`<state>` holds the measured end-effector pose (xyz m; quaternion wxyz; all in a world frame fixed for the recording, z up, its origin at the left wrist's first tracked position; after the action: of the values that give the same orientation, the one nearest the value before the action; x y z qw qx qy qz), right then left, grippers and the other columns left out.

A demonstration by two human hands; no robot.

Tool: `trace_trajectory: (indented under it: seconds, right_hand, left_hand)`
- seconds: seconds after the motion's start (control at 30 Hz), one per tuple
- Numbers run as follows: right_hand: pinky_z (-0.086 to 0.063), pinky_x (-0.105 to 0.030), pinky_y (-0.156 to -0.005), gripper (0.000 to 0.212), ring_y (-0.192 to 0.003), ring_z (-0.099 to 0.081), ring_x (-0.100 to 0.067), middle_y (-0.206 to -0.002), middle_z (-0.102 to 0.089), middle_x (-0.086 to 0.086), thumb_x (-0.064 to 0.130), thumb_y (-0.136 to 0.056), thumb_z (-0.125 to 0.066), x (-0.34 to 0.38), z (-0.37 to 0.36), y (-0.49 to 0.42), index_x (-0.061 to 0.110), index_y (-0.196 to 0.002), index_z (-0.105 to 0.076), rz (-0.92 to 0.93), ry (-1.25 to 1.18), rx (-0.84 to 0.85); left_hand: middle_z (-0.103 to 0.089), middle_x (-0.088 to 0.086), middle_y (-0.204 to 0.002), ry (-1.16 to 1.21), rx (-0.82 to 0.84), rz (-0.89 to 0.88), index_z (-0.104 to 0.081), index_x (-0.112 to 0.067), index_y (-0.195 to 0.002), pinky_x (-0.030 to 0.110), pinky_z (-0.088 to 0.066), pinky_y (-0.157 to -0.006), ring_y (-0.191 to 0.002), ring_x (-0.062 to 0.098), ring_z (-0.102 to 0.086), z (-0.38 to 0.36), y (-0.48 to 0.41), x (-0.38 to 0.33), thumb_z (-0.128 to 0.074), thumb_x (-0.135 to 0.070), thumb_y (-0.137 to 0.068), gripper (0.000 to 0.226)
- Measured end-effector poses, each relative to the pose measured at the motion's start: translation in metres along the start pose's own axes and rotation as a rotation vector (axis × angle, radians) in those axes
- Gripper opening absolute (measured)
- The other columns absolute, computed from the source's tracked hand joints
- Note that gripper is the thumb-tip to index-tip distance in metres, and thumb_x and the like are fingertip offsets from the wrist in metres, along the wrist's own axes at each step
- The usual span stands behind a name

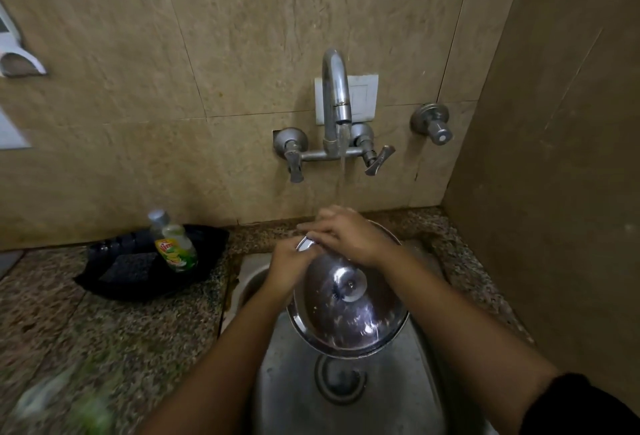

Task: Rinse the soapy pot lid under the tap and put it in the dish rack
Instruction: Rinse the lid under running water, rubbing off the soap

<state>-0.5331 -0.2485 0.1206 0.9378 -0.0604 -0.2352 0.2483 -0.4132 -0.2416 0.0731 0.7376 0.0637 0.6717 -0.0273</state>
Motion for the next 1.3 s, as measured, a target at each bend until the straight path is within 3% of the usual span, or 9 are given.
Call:
trace_trajectory:
  seconds: [0.2,0.4,0.5,0.6,0.73,0.83,1.0,1.2,1.3]
  right_hand:
    - [-0.047,-0.043,-0.081,0.020,-0.083,-0.057,-0.021,-0.079,-0.056,0.005,0.030,-0.092,-0.059,-0.054,0.022,0.021,0.021,-0.100,-0.074,-0.290,-0.307,-0.322]
    - [-0.038,-0.032,-0.080,0.030,-0.090,-0.054,-0.011,-0.088,-0.057,0.008,0.038,-0.094,-0.053,-0.003,0.004,0.001,0.030,-0.121,-0.064,-0.057,-0.055,-0.035]
    - [-0.048,-0.039,-0.089,0.026,-0.095,-0.060,-0.011,-0.092,-0.065,0.013,0.034,-0.092,-0.057,-0.036,0.013,0.017,0.025,-0.114,-0.069,-0.294,-0.357,-0.253]
    - [-0.051,-0.044,-0.088,0.021,-0.096,-0.067,-0.026,-0.101,-0.073,-0.008,0.022,-0.093,-0.058,-0.061,0.015,0.034,0.013,-0.105,-0.073,-0.470,-0.499,-0.446]
    - [-0.045,-0.039,-0.086,0.018,-0.097,-0.059,-0.021,-0.097,-0.065,-0.001,0.025,-0.095,-0.052,-0.034,0.007,0.018,0.018,-0.096,-0.068,-0.309,-0.295,-0.218]
    - [-0.038,-0.036,-0.085,0.019,-0.098,-0.052,-0.016,-0.102,-0.064,0.000,0.031,-0.095,-0.051,-0.011,-0.002,0.010,0.018,-0.096,-0.065,-0.188,-0.062,-0.078]
    - [-0.045,-0.038,-0.075,0.023,-0.074,-0.056,-0.016,-0.078,-0.061,-0.001,0.037,-0.091,-0.058,-0.054,0.013,0.035,0.018,-0.078,-0.060,-0.446,-0.487,-0.147]
    - [-0.044,-0.036,-0.080,0.022,-0.087,-0.059,-0.014,-0.089,-0.066,0.004,0.047,-0.088,-0.057,-0.004,-0.003,0.011,0.025,-0.088,-0.061,-0.183,-0.084,0.034]
    - [-0.047,-0.036,-0.080,0.016,-0.083,-0.063,-0.013,-0.086,-0.069,0.002,0.034,-0.089,-0.061,-0.018,0.012,0.014,0.020,-0.089,-0.068,-0.255,-0.337,-0.081]
  left_hand:
    - [-0.074,0.015,-0.088,0.175,-0.074,0.103,-0.075,-0.007,-0.091,0.036,-0.056,-0.073,-0.076,0.026,-0.069,0.015,0.003,0.008,-0.075,-0.012,-0.078,0.014]
    - [-0.072,0.015,-0.085,0.060,-0.048,0.008,-0.074,-0.002,-0.093,0.034,-0.051,-0.071,-0.076,0.023,-0.064,0.004,0.004,0.004,-0.072,-0.009,-0.080,0.014]
    - [-0.076,0.013,-0.087,0.211,-0.114,0.121,-0.075,-0.007,-0.093,0.034,-0.056,-0.070,-0.076,0.026,-0.070,0.012,0.012,0.015,-0.075,-0.016,-0.078,0.017]
    - [-0.076,0.013,-0.085,0.356,-0.131,0.195,-0.074,-0.006,-0.091,0.037,-0.057,-0.069,-0.075,0.028,-0.071,0.016,0.020,0.026,-0.073,-0.016,-0.080,0.015]
    - [-0.074,0.015,-0.087,0.067,0.018,0.121,-0.074,-0.004,-0.093,0.041,-0.055,-0.078,-0.079,0.026,-0.069,0.007,0.007,0.009,-0.074,-0.010,-0.078,0.016]
    - [-0.069,0.016,-0.081,-0.069,0.113,0.041,-0.074,-0.005,-0.085,0.035,-0.047,-0.072,-0.077,0.021,-0.061,-0.001,-0.002,-0.007,-0.075,-0.008,-0.077,0.009]
    - [-0.072,0.021,-0.082,0.010,-0.032,0.014,-0.074,-0.006,-0.079,0.036,-0.052,-0.071,-0.072,0.023,-0.065,0.011,0.007,-0.001,-0.074,-0.010,-0.078,0.004]
    - [-0.068,0.010,-0.076,-0.090,0.032,-0.034,-0.075,-0.002,-0.085,0.030,-0.044,-0.069,-0.074,0.016,-0.059,-0.002,0.006,-0.001,-0.072,-0.006,-0.078,0.009]
    - [-0.069,0.005,-0.071,0.007,-0.073,-0.003,-0.075,-0.006,-0.081,0.025,-0.047,-0.063,-0.066,0.014,-0.060,0.008,0.011,0.001,-0.074,-0.012,-0.078,0.007]
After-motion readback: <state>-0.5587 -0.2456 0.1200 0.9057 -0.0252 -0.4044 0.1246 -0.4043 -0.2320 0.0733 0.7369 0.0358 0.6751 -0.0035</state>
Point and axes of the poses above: each hand's wrist, its own y-axis away from the middle knuckle, its own z-axis out of the back of the hand, x = y × z, the point moved 5 cm from there along -y, towards the middle knuckle
